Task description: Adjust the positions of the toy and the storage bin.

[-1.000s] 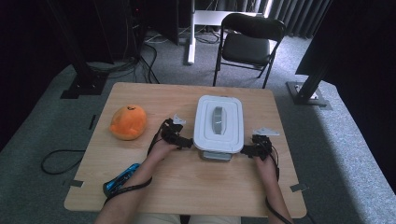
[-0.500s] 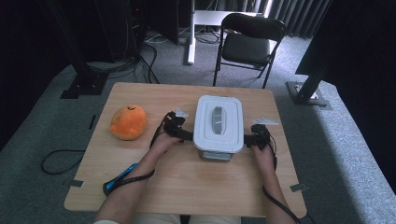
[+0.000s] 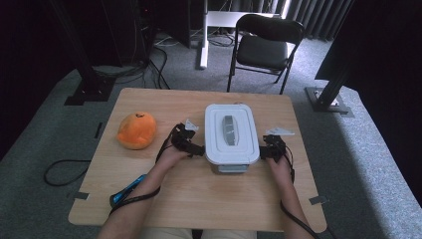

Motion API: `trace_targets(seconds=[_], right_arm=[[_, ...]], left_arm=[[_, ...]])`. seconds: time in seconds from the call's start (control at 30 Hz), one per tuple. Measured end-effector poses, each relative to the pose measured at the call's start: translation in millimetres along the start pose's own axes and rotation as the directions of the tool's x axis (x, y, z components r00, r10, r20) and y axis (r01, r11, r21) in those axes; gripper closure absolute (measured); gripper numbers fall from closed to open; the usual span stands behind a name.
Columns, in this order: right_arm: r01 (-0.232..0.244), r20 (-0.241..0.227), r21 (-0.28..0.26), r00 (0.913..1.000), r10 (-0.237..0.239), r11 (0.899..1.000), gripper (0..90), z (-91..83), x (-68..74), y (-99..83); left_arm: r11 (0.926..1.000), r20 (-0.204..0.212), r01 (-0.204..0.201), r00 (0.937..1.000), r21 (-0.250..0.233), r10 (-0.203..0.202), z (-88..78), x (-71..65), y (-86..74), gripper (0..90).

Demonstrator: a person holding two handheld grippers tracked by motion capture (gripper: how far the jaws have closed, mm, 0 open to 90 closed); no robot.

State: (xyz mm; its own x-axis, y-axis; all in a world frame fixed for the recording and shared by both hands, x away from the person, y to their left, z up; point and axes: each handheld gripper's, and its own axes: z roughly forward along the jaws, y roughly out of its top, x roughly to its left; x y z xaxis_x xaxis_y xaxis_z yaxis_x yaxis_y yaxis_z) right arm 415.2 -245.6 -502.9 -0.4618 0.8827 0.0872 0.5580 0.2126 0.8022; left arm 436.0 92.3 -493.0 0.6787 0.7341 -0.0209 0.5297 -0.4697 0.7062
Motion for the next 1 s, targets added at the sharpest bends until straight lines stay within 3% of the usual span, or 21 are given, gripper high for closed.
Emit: trace_targets(seconds=[0.67, 0.87, 1.0], right_arm=[[0.059, -0.03, -0.024, 0.9977, -0.06, 0.998, 24.7, -31.3, 23.1, -22.2], [0.046, -0.048, -0.028, 0.9977, -0.047, 0.999, 23.0, -36.4, 22.4, -28.2], [0.014, -0.05, -0.023, 0.9986, -0.015, 1.0, 17.2, -30.6, 16.6, -29.2]], left_arm=[[0.9988, 0.02, -0.049, 0.9986, -0.008, 0.049, -23.9, -25.8, -20.2, 1.7], [0.9995, 0.045, -0.025, 0.9986, -0.02, 0.026, -25.0, -25.2, -25.6, 1.7], [0.9999, 0.027, -0.01, 0.9996, -0.011, 0.01, -17.6, -19.5, -27.3, 1.6]])
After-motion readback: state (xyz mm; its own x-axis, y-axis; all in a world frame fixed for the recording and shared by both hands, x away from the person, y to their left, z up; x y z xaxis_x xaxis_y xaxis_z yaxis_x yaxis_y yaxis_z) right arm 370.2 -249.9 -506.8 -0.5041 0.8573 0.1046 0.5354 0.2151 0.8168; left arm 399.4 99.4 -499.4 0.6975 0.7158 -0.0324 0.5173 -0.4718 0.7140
